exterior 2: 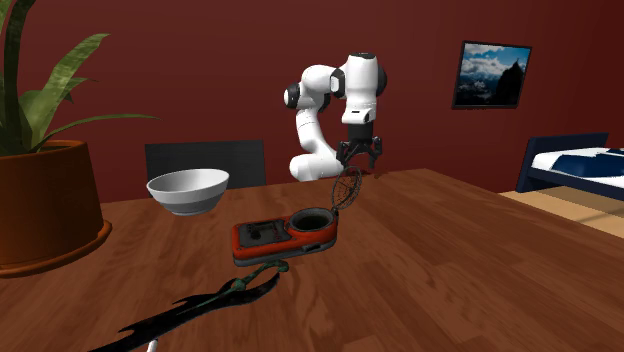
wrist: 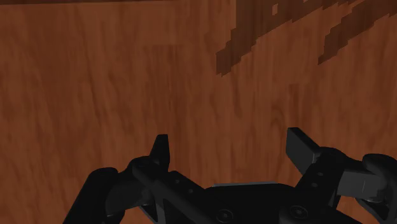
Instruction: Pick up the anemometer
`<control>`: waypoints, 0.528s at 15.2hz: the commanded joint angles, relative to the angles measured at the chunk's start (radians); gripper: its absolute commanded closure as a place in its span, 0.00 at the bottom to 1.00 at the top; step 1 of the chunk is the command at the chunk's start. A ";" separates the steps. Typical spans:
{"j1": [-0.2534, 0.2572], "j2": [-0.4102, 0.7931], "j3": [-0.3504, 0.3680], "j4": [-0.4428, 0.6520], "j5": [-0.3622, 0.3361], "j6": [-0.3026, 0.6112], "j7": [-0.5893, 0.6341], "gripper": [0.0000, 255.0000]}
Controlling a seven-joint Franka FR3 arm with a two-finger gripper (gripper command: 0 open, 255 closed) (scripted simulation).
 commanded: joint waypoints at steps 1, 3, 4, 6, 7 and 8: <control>0.000 0.000 0.000 0.000 0.000 0.000 0.000 0.00; -0.011 0.069 -0.015 0.064 -0.022 0.007 -0.018 0.00; -0.016 0.104 -0.022 0.098 -0.032 0.009 -0.026 0.00; -0.025 0.172 -0.035 0.168 -0.050 0.011 -0.043 0.00; -0.029 0.206 -0.041 0.204 -0.058 0.010 -0.051 0.00; -0.033 0.239 -0.047 0.241 -0.066 0.008 -0.058 0.00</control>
